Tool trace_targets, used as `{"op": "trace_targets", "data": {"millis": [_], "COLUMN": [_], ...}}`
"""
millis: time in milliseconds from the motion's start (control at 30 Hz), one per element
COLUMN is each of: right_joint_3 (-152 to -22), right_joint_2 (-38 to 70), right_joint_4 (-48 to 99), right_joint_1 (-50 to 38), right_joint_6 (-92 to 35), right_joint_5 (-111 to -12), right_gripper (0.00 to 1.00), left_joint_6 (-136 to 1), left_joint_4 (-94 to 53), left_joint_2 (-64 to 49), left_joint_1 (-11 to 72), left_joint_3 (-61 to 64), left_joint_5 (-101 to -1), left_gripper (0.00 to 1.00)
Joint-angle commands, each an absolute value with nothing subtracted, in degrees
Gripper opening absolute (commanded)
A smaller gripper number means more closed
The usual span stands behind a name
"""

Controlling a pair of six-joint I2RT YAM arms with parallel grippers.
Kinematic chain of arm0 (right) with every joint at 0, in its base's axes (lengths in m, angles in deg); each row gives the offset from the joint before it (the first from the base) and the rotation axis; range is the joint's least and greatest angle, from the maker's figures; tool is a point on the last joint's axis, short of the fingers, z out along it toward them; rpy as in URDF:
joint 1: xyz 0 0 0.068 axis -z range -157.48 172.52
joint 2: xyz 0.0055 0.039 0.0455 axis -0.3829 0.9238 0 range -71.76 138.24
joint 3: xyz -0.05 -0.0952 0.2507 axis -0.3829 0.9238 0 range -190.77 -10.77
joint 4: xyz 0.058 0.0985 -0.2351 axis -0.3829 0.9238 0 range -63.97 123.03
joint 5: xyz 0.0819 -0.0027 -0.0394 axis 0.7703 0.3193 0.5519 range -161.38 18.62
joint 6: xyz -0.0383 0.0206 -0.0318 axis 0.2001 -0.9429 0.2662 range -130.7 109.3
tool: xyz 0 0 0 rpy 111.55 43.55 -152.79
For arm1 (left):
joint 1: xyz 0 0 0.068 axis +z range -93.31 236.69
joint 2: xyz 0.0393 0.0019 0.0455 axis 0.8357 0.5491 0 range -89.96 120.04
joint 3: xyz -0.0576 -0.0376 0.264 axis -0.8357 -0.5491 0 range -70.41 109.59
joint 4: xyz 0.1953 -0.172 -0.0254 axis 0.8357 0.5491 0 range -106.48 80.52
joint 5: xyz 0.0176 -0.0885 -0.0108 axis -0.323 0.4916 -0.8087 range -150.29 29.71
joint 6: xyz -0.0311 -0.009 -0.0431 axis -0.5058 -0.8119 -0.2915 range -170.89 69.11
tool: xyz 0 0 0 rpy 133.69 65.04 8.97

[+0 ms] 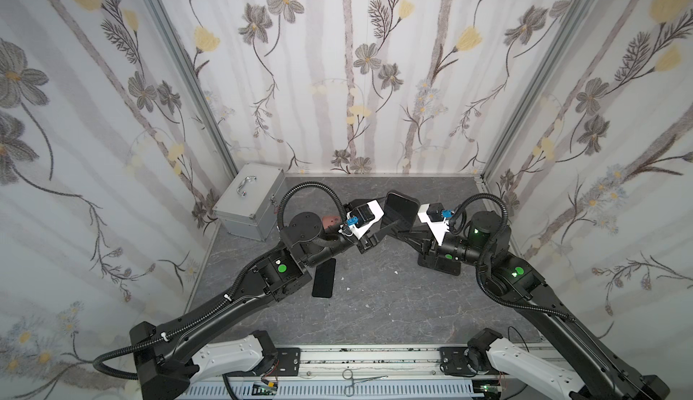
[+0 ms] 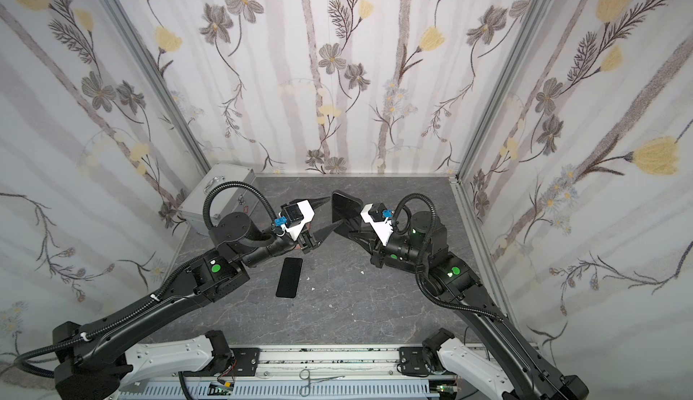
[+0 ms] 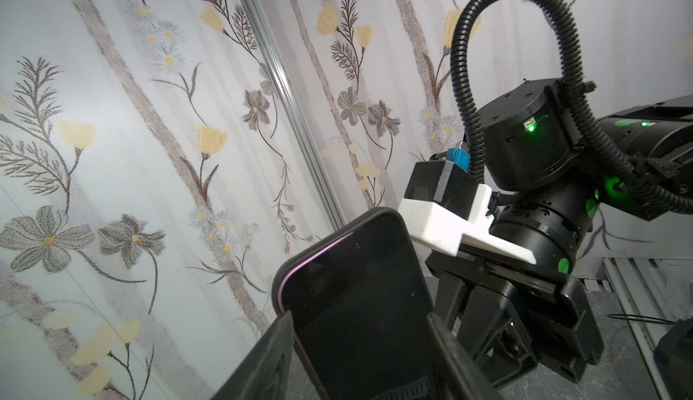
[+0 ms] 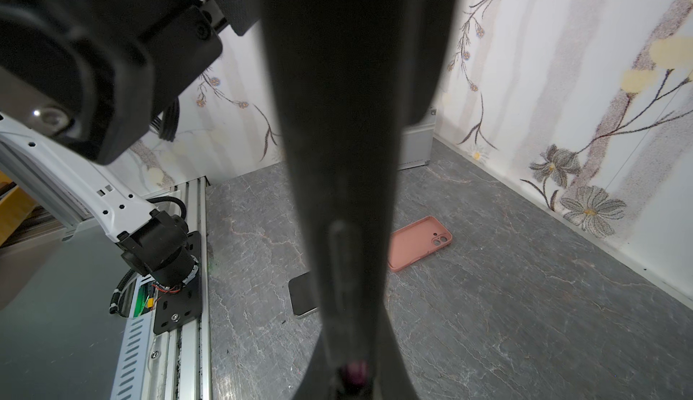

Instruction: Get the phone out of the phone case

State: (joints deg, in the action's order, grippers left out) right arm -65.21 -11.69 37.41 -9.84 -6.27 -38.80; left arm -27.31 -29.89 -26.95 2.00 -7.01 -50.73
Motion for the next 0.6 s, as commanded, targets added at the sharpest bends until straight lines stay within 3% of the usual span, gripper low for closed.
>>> {"op": "trace_targets", "data": {"millis": [0,567], "right_joint_3": [-65.7,-66.2], "right_joint_2": [-11.4,-11.3], "right_joint_4": [35.7,37.4], "right_joint_1": [-10.1,-11.9], "right_joint_6": [-3.7,-0.6], "right_joint_5": [-38.2,-36.6], "right_gripper": [0.0,0.0], "left_joint_6": [-26.6,-26.8], "left_joint_4": [-30.9,-31.2], "left_joint_2": [-26.9,-25.8], "left_joint_1": [1.9,2.0], "left_joint_3": [-6.8,-6.9], "left_joint_5": [-51.5,-52.4], "left_gripper": [0.58,0.57]}}
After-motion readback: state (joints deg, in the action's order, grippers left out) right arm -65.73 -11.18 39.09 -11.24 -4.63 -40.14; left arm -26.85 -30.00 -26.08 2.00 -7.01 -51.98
